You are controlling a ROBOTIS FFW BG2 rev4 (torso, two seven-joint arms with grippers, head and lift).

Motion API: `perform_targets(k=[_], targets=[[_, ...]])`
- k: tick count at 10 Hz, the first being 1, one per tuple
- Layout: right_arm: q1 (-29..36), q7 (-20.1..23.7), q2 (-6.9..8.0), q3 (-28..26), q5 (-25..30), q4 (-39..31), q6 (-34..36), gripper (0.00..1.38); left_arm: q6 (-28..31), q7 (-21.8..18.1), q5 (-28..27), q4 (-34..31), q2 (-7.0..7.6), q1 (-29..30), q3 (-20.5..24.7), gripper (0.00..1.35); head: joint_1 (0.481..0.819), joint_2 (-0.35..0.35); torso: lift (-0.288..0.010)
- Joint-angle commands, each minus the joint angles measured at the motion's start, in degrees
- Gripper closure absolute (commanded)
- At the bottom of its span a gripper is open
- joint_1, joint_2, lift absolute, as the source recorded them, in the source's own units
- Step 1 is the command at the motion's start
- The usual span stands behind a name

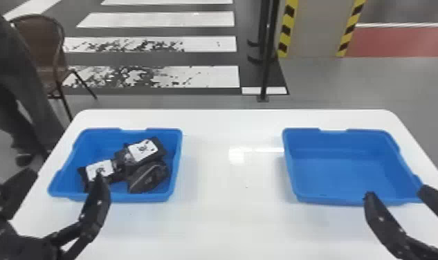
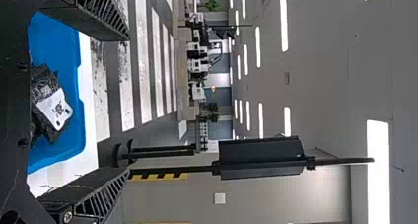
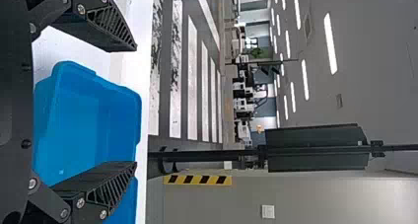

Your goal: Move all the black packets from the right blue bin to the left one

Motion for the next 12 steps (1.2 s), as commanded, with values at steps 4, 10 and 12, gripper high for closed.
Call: perform_targets(k=[4,10,12], targets=[[-0.14,-0.1,0.15,0.0,-0.01,0.7,-1.4,0.22,-0.36,-0.11,-0.32,0.54,0.15,-0.46,0.23,0.09,0.695,0.03,-0.14],[-0.28,-0.1,0.15,0.12,0.11,0.98,-1.54,0.22,-1.77,-0.11,0.37,0.96,0.15,-0.17,0.57,0.09,0.695,0.036,-0.14],[-0.28,-0.1,0.24,0.12,-0.01,1.12,-1.82,0.22,-2.05,-0.11,0.48,0.96,0.15,-0.17,0.69,0.09,0.695,0.037,-0.14]])
